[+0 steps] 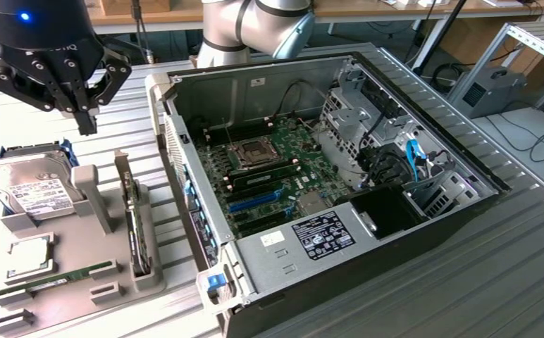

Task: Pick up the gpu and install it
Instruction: 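Reach for the gpu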

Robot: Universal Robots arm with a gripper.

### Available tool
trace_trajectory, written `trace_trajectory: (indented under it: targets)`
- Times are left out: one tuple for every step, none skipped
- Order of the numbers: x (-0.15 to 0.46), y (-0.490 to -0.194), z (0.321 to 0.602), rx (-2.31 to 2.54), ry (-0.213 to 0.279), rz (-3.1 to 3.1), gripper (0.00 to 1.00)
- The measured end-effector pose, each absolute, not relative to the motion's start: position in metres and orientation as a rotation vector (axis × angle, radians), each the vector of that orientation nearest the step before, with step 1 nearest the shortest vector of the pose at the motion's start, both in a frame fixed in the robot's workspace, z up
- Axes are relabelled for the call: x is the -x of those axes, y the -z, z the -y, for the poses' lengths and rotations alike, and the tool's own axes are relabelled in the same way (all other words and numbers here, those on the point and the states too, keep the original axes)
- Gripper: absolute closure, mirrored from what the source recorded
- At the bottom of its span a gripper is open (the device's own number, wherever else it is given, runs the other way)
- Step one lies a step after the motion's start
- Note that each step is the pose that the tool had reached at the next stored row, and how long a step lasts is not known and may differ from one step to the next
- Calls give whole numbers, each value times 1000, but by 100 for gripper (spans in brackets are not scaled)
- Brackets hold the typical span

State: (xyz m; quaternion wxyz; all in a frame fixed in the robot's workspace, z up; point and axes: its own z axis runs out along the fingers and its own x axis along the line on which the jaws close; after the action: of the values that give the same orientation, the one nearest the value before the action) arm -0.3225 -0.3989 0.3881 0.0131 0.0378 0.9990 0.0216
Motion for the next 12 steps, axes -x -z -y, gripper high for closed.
trace_trajectory:
  targets:
    - [323, -388, 399, -118, -67, -3113, 89]
    - [323, -388, 399, -118, -67, -3112, 89]
    - [323, -388, 399, -118, -67, -3112, 89]
    - [323, -388, 399, -118, -67, -3113, 89]
    - [323, -388, 400, -118, -67, -3113, 89]
    - [323, -388, 400, -118, -67, -3113, 89]
    - [323, -388, 401, -118, -67, -3113, 89]
    - [323, -388, 401, -118, -67, -3113, 89]
    - [323, -388, 402, -118, -67, -3113, 89]
    - [323, -388, 402, -118, -67, -3112, 89]
    - [323, -388, 402, -118, -67, -3112, 89]
    - [323, -388, 402, -118, -67, -3112, 89]
